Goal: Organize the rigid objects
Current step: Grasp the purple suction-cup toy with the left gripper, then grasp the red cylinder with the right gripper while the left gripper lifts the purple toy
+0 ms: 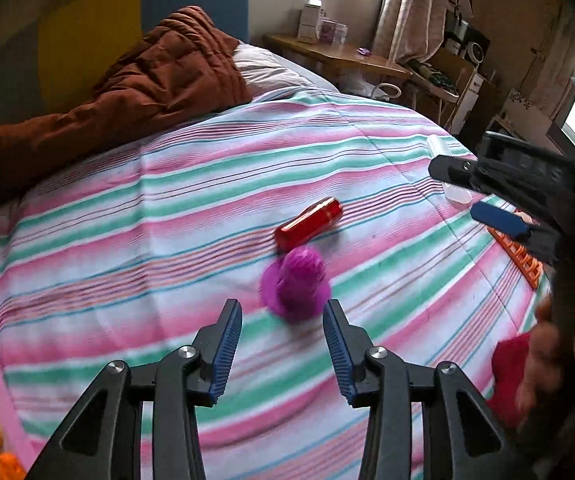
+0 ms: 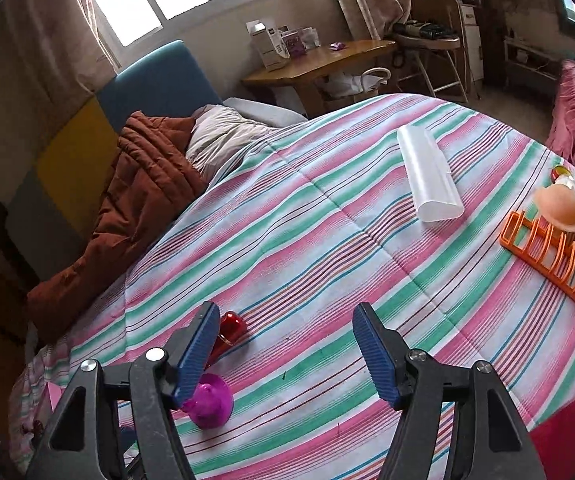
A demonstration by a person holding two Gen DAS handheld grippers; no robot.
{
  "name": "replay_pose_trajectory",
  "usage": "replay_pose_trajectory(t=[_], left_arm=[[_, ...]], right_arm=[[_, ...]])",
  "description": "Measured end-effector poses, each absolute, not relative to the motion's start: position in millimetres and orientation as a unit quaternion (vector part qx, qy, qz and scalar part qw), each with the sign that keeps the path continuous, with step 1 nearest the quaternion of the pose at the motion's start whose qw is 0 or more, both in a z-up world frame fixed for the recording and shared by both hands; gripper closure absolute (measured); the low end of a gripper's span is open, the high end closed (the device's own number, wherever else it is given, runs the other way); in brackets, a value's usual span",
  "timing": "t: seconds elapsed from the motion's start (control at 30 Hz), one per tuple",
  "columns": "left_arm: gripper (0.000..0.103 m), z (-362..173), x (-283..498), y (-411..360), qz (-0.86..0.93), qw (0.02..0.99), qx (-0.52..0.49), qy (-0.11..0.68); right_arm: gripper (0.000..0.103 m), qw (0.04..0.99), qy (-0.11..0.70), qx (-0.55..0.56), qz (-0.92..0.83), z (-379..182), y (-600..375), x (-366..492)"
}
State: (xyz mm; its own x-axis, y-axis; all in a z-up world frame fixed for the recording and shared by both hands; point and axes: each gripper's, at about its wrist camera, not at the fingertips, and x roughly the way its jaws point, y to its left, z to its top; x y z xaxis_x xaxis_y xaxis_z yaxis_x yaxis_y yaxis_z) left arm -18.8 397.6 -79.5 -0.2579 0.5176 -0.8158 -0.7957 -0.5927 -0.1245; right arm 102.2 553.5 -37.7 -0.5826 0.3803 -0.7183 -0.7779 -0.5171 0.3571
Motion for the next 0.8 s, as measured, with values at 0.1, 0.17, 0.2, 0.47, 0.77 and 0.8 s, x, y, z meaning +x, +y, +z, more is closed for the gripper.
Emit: replay_pose_trajectory(t=[0.1, 0.17, 0.2, 0.47, 0.77, 0.8], left_arm=[[0.058, -85, -21, 419, 0.776, 0.425, -0.434, 0.169], [0.055, -93, -24, 431, 0.774, 0.424, -0.435, 0.179], [0.055, -98, -26, 437, 0.775, 0.419, -0.436, 0.185], [0.071, -110, -34, 410, 0.771, 0.428, -0.444, 0.16], [0.071, -106, -19, 333, 0.79, 0.397, -0.441, 0.156], [0.071, -104, -16, 326, 0.791, 0.396, -0.441, 0.154]], right_arm=[[0.033, 0.351, 0.344, -0.294, 0.82, -40, 554, 101], [0.033, 0.349, 0.346, -0.295, 0.82, -41, 554, 100], [0.033, 0.349, 0.345, -0.296, 0.82, -41, 554, 100], [0.033, 0.332, 0.333, -0.314, 0.825, -45, 550, 90], [0.025, 0.27, 0.288, -0.411, 0.822, -70, 525, 58], [0.02, 0.262, 0.276, -0.424, 0.822, -73, 520, 53]])
